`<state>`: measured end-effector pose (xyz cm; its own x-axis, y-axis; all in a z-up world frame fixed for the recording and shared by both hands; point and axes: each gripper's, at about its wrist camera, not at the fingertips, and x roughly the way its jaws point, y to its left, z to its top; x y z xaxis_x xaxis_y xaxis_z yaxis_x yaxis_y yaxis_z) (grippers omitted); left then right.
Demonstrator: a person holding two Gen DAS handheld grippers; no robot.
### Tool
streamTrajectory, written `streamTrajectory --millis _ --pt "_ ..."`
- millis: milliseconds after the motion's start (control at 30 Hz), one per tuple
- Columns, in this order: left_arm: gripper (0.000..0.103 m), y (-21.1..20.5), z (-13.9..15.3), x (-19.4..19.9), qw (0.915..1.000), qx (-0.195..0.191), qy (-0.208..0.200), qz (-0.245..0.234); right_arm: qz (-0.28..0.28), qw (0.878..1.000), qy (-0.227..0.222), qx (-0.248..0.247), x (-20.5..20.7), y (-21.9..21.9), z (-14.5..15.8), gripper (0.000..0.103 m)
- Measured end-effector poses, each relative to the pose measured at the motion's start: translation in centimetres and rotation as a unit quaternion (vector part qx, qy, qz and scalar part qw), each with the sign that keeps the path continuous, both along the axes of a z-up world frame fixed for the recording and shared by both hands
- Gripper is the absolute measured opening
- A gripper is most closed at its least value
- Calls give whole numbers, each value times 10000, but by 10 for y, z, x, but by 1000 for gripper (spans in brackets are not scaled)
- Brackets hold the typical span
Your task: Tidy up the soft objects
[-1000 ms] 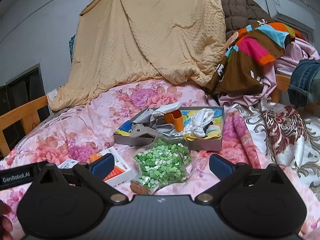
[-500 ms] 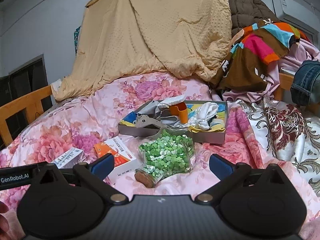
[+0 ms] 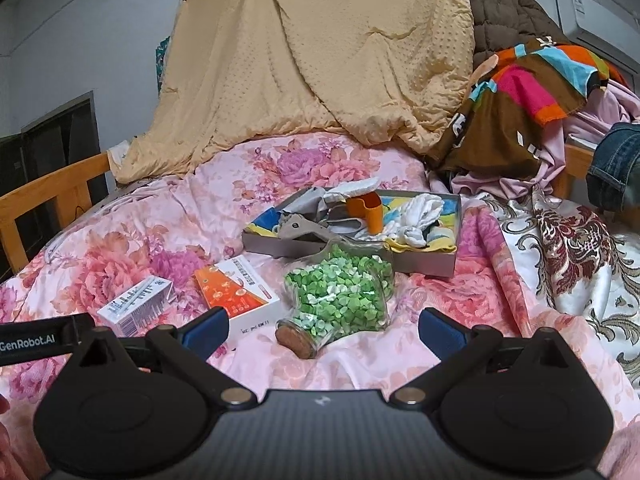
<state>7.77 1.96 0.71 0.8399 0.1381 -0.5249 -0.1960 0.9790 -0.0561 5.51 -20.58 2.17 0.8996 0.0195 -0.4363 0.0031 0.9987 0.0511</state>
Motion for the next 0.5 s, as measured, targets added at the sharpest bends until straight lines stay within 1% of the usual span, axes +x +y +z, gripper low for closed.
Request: streamTrajectory --millis 233,500 --pt "102 -3 0 -2 10000 34 2 -64 -61 9999 104 -59 1 2 -3 103" --pt "102 -3 -3 -2 10000 62 30 -58 -6 9998 190 -54 2 2 -4 103"
